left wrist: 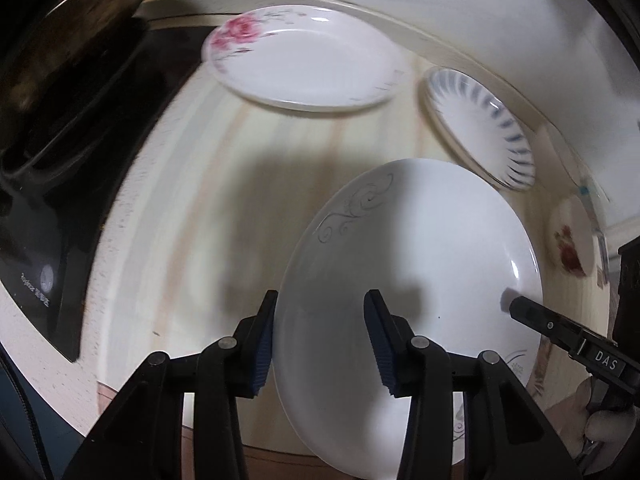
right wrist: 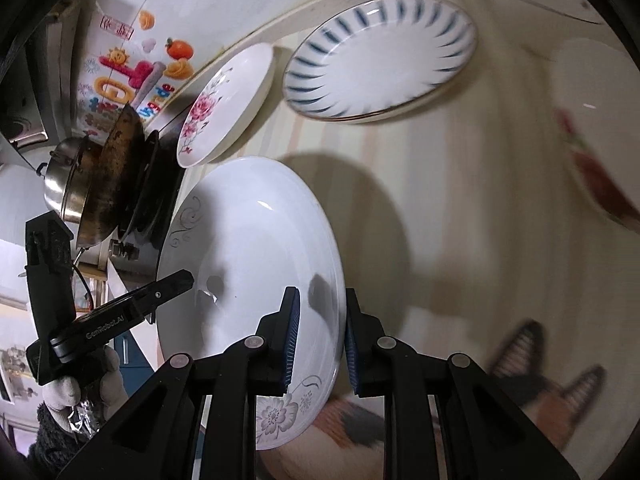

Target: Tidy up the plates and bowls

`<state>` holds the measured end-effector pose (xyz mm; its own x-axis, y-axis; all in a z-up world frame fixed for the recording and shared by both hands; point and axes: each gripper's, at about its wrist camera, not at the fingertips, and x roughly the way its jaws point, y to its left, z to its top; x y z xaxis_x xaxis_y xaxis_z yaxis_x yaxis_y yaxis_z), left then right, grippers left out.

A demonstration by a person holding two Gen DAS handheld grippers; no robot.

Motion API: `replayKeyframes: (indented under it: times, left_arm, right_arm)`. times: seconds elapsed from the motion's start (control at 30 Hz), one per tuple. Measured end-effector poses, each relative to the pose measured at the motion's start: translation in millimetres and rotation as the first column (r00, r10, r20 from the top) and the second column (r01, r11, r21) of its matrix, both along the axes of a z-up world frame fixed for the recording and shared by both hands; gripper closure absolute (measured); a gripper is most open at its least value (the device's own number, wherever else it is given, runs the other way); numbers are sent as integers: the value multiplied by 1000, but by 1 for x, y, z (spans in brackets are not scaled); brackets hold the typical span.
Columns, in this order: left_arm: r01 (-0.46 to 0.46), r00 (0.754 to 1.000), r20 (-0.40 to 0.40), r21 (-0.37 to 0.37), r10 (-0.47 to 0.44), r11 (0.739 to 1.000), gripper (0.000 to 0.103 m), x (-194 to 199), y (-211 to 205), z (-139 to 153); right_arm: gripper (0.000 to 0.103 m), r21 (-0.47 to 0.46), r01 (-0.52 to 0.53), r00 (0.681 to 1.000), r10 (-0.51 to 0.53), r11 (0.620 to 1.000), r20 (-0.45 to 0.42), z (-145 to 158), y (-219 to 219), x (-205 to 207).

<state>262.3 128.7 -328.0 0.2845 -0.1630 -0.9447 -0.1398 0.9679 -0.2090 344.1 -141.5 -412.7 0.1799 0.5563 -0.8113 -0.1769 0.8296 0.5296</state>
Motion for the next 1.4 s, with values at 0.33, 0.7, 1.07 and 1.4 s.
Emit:
replayKeyframes:
  times: [0.33,0.7,1.07,1.4]
  left_arm:
    - [127,992,2,-31,-127,991,63,-7,-69,2]
    - [198,979,-41,-7,-198,980,63,-1,-125,-23]
    - [205,978,-56,53,-202,977,63,-3,-138,-29]
    - [217,974,-92,103,-208,971,63,7,-154,-35]
  right_arm:
    - [80,-27,122,992,-123,992,-18,4,-90,-43]
    - [80,-50,200,979,-202,979,-36,-11,-136,-63]
    - [80,-48,206,976,-209,977,-57,-16,-138,-63]
    - [80,-4,200,974,-199,980,-107,-21,-142,-56]
